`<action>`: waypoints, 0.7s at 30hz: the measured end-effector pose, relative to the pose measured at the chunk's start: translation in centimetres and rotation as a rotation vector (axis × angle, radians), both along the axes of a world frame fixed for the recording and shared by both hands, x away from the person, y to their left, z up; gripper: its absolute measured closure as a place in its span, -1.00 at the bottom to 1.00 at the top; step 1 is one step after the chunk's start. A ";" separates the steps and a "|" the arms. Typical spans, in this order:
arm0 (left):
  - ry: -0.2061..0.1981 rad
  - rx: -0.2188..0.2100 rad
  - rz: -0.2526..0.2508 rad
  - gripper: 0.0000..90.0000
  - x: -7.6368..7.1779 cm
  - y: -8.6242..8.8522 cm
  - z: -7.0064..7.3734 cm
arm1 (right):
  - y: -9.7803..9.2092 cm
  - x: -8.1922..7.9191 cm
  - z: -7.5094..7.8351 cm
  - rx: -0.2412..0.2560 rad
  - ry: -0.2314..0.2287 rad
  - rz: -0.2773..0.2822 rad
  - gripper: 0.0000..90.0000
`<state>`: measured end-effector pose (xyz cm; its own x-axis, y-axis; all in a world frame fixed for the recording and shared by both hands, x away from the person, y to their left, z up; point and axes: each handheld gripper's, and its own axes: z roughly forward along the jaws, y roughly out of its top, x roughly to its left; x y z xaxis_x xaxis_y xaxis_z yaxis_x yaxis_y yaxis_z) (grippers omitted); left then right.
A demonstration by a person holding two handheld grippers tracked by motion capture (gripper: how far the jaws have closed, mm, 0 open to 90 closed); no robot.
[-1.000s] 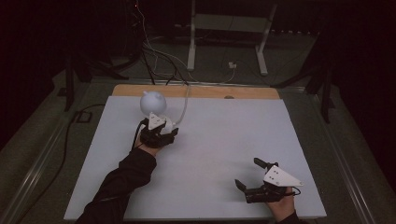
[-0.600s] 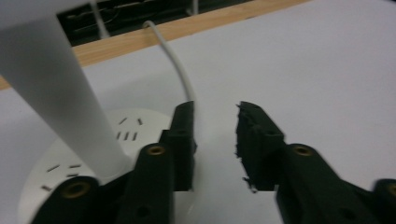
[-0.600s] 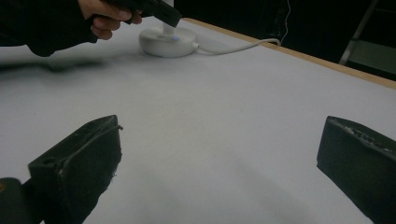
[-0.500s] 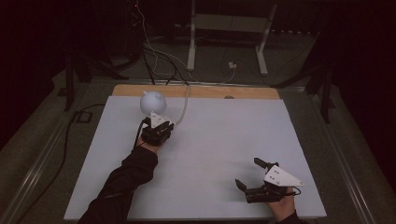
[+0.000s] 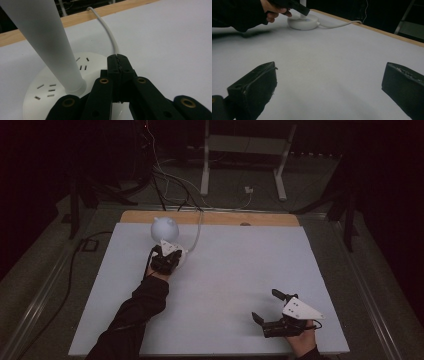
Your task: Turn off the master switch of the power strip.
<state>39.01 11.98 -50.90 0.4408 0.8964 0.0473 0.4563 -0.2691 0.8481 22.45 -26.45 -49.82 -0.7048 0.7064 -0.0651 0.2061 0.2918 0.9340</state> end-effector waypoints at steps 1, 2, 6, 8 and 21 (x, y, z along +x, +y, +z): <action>0.000 0.000 0.000 1.00 0.0 0.0 0.0 | 0.0 0.0 0.0 0.000 0.000 0.000 -1.00; 0.002 0.005 0.005 1.00 0.0 -0.1 0.0 | 0.0 0.0 0.0 0.002 0.000 0.000 -1.00; 0.001 0.043 0.008 1.00 -0.1 -0.6 -0.1 | 0.0 0.0 0.0 0.001 0.000 0.001 -1.00; -0.014 0.077 0.007 1.00 -0.2 -1.1 -0.2 | 0.0 0.0 0.0 0.002 0.001 0.000 -1.00; -0.076 0.276 0.087 1.00 -0.4 -3.4 -0.6 | -0.1 0.0 0.0 0.004 -0.003 -0.001 -1.00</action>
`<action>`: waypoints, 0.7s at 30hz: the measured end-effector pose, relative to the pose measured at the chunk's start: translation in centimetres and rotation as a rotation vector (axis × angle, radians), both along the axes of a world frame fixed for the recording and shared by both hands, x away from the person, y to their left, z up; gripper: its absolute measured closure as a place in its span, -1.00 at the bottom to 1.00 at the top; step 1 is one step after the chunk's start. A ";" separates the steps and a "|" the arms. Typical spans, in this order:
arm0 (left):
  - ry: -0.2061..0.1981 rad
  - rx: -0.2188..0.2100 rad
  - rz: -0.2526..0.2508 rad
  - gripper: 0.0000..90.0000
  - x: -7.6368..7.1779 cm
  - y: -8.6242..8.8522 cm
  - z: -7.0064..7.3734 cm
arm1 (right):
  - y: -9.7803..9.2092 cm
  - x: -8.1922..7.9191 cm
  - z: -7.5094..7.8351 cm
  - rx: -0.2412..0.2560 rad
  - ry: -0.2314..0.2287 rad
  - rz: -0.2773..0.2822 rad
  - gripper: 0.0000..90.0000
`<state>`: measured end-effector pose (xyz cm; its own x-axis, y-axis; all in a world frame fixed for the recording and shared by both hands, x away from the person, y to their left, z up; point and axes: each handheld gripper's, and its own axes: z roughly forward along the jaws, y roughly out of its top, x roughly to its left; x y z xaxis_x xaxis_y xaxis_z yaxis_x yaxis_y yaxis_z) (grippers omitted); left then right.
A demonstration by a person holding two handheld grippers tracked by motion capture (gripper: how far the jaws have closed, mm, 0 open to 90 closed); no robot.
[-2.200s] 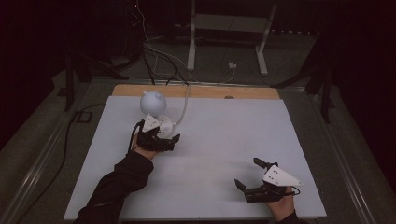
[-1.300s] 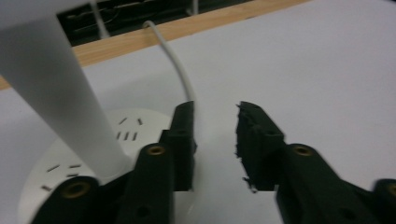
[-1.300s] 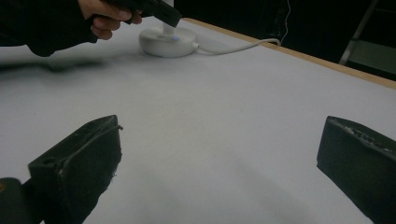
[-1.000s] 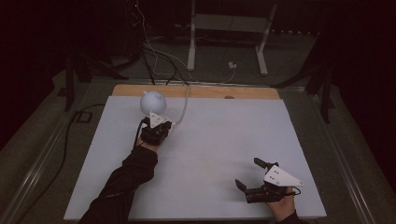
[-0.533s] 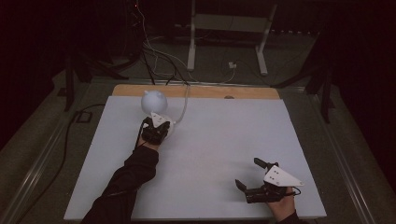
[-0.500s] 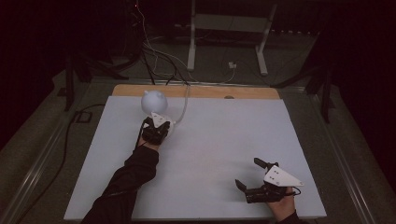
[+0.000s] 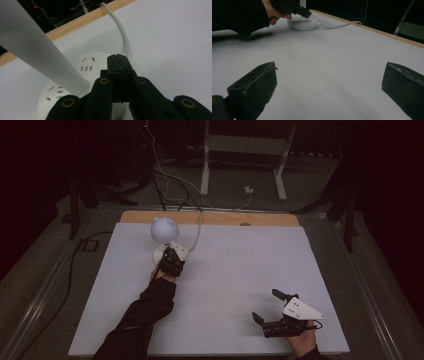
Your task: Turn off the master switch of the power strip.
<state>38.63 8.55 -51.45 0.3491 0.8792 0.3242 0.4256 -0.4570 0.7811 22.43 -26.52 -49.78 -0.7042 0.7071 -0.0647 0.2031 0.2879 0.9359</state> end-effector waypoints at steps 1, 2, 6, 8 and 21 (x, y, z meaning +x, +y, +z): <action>0.000 0.017 -0.003 1.00 0.0 -0.2 -0.1 | 0.0 0.0 0.0 0.001 0.001 0.000 -1.00; -0.003 0.033 0.003 1.00 0.1 -0.3 -0.1 | 0.0 0.0 0.0 0.000 0.001 0.001 -1.00; 0.006 0.072 0.022 1.00 0.4 -0.5 -0.4 | 0.0 0.0 0.1 0.000 -0.002 0.001 -1.00; 0.011 0.078 0.026 1.00 0.5 -0.5 -0.5 | -0.1 -0.1 0.1 0.001 -0.002 0.001 -1.00; 0.037 0.081 0.012 1.00 0.7 -0.3 -0.5 | 0.0 -0.1 0.1 -0.001 -0.002 0.002 -1.00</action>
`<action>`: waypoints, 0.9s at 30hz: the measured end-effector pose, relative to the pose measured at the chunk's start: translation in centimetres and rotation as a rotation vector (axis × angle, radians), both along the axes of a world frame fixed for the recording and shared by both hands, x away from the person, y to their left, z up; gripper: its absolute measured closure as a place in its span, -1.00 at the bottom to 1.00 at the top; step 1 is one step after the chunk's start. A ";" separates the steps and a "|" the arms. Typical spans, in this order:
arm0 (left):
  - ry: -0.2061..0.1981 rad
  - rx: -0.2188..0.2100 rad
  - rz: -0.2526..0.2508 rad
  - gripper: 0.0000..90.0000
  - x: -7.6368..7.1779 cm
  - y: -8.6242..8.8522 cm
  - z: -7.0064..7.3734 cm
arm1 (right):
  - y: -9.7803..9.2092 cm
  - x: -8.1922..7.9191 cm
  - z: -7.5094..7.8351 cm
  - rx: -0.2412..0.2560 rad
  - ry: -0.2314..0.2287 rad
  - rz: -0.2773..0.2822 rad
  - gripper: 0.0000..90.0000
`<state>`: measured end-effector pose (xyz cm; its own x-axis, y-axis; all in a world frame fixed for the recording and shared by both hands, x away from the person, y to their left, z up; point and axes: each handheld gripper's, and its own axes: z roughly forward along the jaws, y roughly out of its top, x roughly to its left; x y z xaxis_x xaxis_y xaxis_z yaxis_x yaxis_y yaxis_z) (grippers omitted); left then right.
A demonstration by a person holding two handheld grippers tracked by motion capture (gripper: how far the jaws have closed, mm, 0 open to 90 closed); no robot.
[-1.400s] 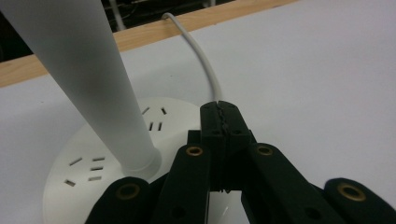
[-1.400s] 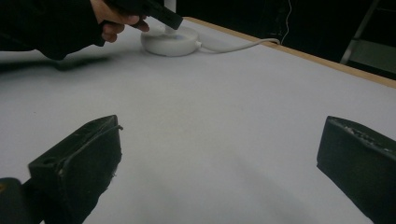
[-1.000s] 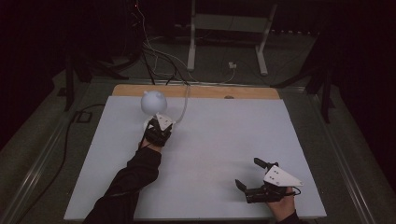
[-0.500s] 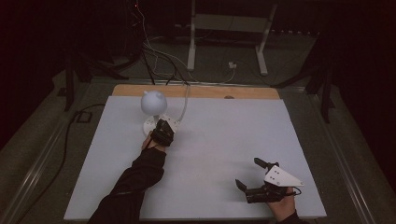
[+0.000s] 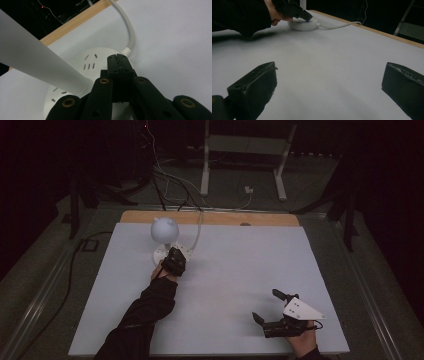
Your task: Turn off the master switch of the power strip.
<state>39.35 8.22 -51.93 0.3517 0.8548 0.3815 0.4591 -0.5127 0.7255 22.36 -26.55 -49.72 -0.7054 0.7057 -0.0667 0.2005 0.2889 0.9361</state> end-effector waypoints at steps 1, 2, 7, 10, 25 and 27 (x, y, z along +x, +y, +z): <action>0.003 0.004 -0.004 1.00 0.0 0.0 0.0 | 0.0 0.0 0.0 0.000 0.000 0.001 -1.00; 0.003 0.008 -0.007 1.00 0.0 0.0 0.0 | 0.0 0.0 0.0 0.000 0.000 0.002 -1.00; 0.006 0.030 -0.015 1.00 0.1 -0.1 0.1 | 0.1 0.0 0.0 -0.002 0.000 0.004 -1.00; 0.007 0.048 -0.020 1.00 0.1 -0.2 0.1 | 0.1 0.0 0.0 -0.003 -0.001 0.006 -1.00; 0.067 0.050 -0.046 1.00 0.6 0.1 0.6 | 0.4 0.0 -0.1 -0.009 0.006 0.012 -1.00; 0.064 0.069 -0.049 1.00 0.6 -0.1 0.5 | 0.4 0.0 -0.1 -0.010 0.005 0.012 -1.00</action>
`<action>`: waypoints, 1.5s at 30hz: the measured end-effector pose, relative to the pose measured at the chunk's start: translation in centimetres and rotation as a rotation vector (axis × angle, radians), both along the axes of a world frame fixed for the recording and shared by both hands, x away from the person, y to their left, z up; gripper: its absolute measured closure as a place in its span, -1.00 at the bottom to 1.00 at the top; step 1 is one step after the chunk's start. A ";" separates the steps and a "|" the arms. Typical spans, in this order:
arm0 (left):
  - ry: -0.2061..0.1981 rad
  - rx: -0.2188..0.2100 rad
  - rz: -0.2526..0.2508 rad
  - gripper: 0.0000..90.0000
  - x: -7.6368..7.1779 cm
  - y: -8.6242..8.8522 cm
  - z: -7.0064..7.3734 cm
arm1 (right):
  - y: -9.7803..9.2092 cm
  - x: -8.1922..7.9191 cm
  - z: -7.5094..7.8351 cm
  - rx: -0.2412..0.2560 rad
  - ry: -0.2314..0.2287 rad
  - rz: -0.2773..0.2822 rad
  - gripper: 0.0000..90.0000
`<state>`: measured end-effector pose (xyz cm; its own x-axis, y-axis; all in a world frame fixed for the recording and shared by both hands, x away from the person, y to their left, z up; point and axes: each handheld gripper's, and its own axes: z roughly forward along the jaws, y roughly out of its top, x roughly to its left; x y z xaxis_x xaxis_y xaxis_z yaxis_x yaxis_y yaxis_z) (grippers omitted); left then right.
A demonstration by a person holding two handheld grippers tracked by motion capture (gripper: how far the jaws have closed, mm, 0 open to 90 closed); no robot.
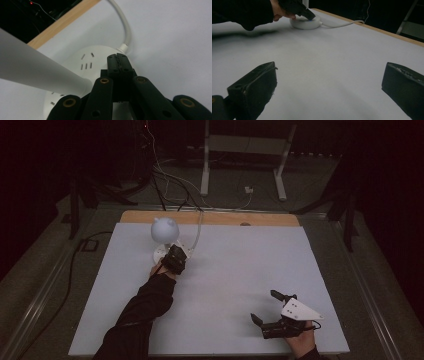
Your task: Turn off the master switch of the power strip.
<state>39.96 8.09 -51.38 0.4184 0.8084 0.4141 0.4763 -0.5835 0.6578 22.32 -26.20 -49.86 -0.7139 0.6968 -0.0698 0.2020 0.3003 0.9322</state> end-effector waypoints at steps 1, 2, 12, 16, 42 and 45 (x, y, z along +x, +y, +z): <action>0.001 0.005 -0.004 1.00 0.0 0.0 0.0 | 0.0 0.0 0.0 0.000 0.000 0.000 -1.00; 0.009 -0.006 -0.008 1.00 0.1 0.1 0.1 | 0.0 0.0 0.0 0.001 0.001 0.001 -1.00; 0.006 -0.004 -0.020 1.00 0.1 0.2 0.1 | 0.0 0.0 0.0 0.000 -0.001 0.002 -1.00; -0.016 0.010 -0.029 1.00 -0.3 0.0 -0.1 | 0.0 0.0 0.0 0.001 -0.001 0.001 -1.00; -0.001 -0.199 -0.104 1.00 -2.4 1.1 3.9 | -0.3 0.1 0.0 0.017 0.001 -0.012 -1.00; 0.019 -0.244 -0.135 1.00 -2.9 1.7 4.8 | -0.3 0.1 0.0 0.010 -0.001 -0.012 -1.00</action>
<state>37.08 9.78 -46.56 0.5351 0.8196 0.2049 0.4190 -0.4680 0.7781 22.43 -26.48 -49.85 -0.7052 0.7062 -0.0635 0.2049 0.2887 0.9352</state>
